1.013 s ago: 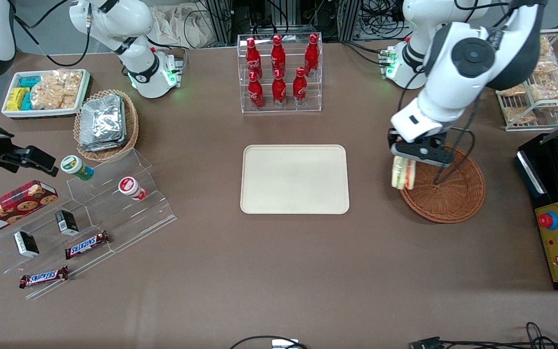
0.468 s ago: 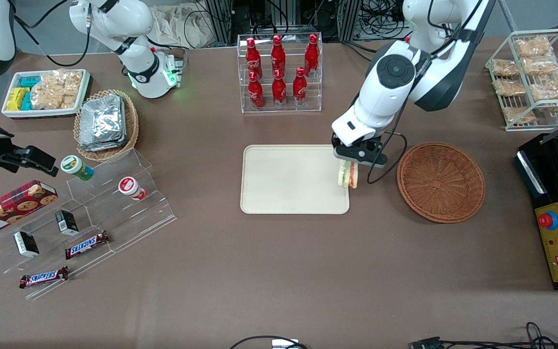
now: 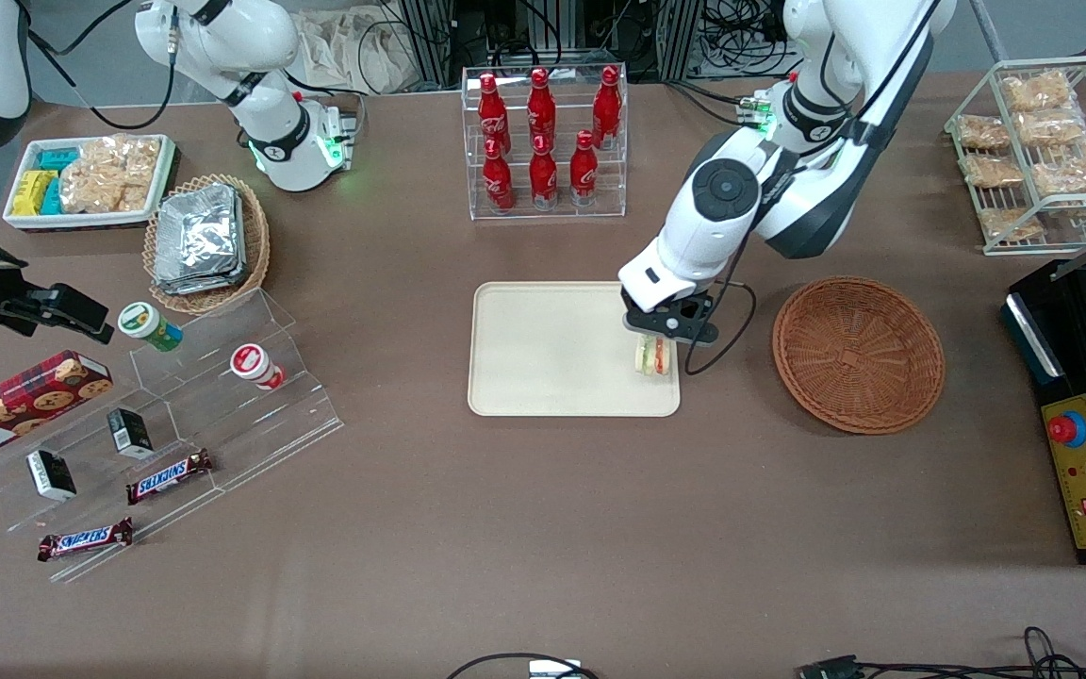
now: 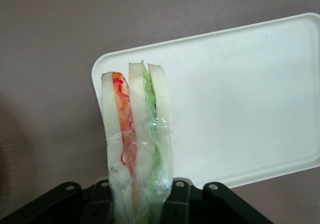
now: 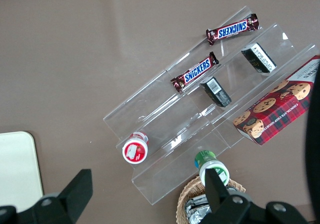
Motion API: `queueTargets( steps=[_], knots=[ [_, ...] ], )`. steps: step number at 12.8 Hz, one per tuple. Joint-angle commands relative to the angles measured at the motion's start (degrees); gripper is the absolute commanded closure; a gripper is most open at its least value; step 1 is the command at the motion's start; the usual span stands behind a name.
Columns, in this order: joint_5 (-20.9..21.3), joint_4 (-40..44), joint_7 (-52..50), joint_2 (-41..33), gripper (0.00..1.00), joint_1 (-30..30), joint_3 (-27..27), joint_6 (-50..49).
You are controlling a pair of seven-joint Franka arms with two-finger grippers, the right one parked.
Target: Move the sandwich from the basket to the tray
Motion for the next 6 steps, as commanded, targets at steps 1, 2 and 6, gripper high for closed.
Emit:
queueTargets(
  steps=[1,2,6],
  knots=[
    [4.6,1.7,-4.8,5.3,0.75,-1.5,0.0,2.0],
    [5.6,1.7,-5.6,6.6,0.75,-2.1,0.1,2.7],
    [9.3,1.7,-9.1,10.0,0.75,-3.1,0.1,4.5]
  ],
)
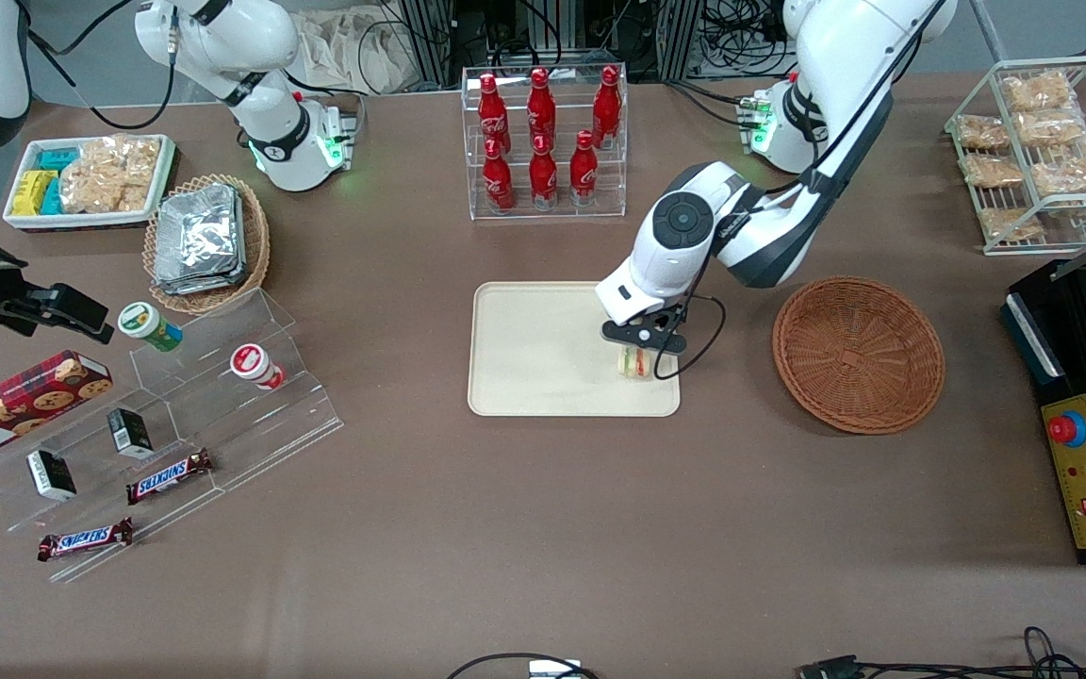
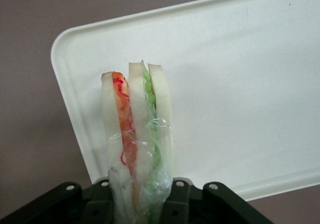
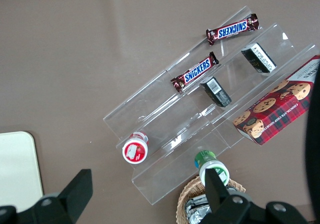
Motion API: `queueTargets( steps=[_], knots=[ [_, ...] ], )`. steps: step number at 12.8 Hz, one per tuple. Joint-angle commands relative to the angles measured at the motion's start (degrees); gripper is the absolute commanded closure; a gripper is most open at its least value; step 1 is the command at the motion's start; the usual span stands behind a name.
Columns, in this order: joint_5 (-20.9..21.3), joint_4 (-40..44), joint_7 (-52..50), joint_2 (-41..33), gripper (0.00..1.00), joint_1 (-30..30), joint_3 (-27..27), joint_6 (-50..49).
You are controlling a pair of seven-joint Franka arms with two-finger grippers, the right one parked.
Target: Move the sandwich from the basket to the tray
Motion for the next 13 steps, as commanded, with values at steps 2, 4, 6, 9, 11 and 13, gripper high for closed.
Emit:
queueTargets(
  steps=[2,4,6,9,11,13],
  knots=[
    [4.7,1.7,-4.7,3.4,0.75,-1.2,0.1,0.6],
    [7.9,1.7,-7.4,4.9,0.75,-1.3,0.1,1.6],
    [10.2,1.7,-9.0,6.3,0.75,-1.4,0.1,2.0],
    [11.2,1.6,-9.7,7.2,0.74,-1.4,0.1,2.2],
    [11.2,1.6,-9.7,7.9,0.67,-2.4,0.1,2.2],
    [11.2,1.6,-9.9,7.9,0.44,-3.2,0.4,2.2]
  ],
)
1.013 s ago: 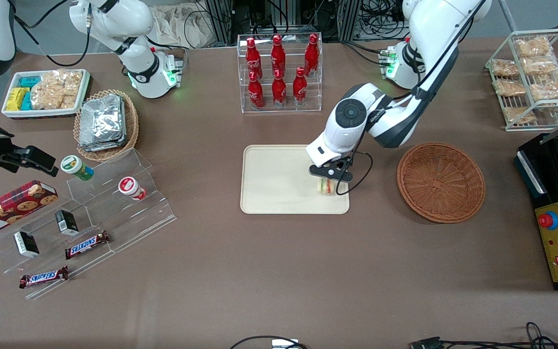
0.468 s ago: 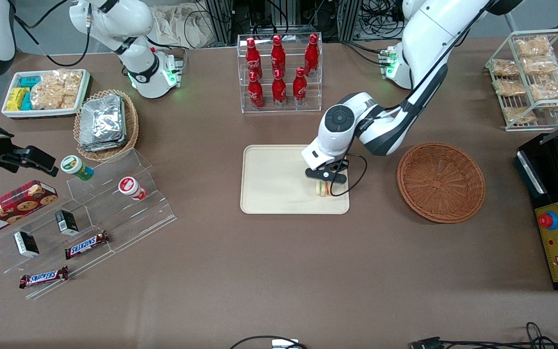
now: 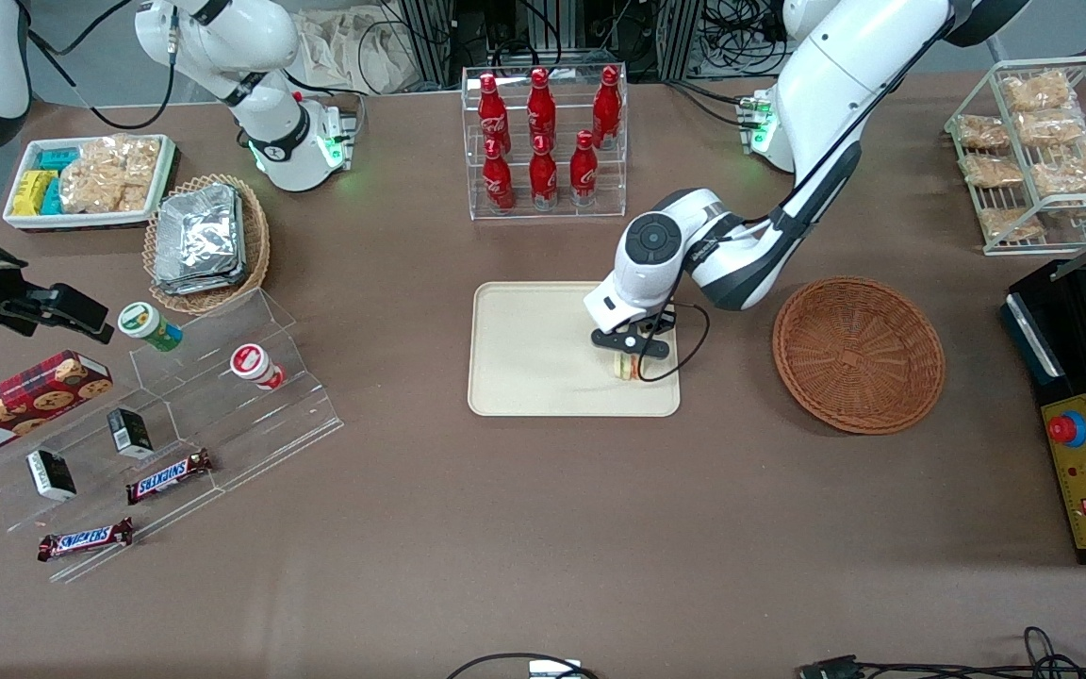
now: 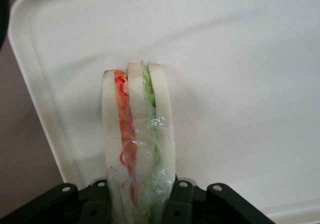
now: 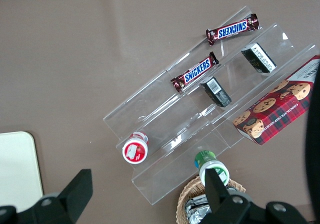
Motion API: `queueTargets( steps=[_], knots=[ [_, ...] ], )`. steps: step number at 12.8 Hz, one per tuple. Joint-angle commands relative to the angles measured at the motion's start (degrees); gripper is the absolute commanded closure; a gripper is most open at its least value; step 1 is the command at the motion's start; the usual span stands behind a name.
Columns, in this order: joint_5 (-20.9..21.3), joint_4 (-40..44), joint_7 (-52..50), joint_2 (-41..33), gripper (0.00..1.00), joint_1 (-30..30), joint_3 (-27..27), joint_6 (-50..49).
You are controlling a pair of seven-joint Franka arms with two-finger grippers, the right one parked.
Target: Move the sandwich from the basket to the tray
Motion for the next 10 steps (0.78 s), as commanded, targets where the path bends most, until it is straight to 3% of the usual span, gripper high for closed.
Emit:
queueTargets(
  steps=[1,2,3,7,10],
  knots=[
    [1.4,1.5,-1.9,0.8,0.24,-1.6,0.4,0.1],
    [1.4,1.5,-1.8,0.8,0.04,-1.6,0.4,0.0],
    [1.4,1.5,-1.8,0.8,0.0,-1.6,0.4,0.0],
    [1.3,2.1,-2.0,-0.9,0.0,0.0,0.5,-1.5],
    [0.2,8.3,-3.5,-2.2,0.0,3.5,0.4,-9.3]
  ],
)
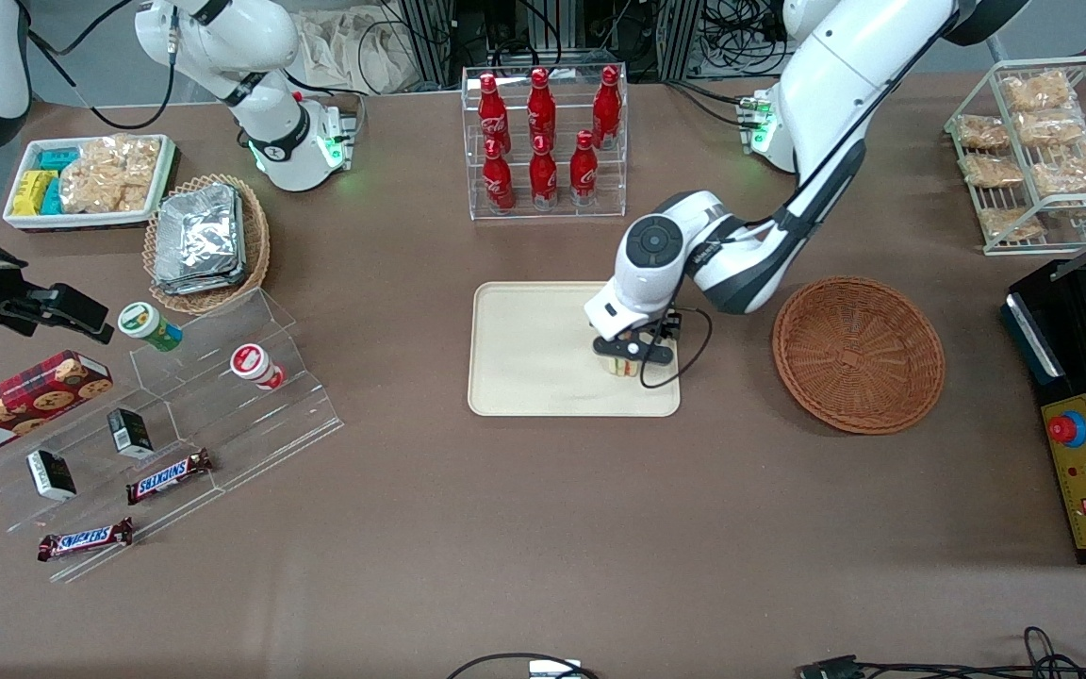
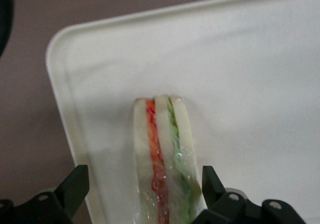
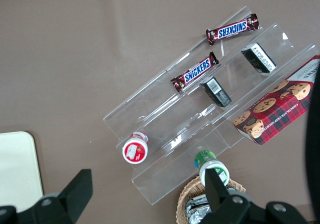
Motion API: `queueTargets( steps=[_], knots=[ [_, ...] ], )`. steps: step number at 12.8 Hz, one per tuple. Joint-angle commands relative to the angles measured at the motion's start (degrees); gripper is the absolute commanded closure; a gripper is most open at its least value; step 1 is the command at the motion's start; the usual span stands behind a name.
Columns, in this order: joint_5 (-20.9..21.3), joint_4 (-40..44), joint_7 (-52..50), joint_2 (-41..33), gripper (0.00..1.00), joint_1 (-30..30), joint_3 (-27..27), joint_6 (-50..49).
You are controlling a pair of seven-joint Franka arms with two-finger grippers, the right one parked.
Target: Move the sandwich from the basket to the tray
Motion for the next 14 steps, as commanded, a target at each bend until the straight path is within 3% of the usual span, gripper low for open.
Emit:
queueTargets(
  steps=[1,8,14],
  knots=[
    [0.2,5.4,-3.1,-1.4,0.0,3.0,-0.3,-7.3],
    [0.1,11.0,-4.7,-3.8,0.0,8.8,-0.3,-9.5],
    [0.1,18.1,-3.4,-4.6,0.0,12.1,-0.3,-17.8]
  ],
)
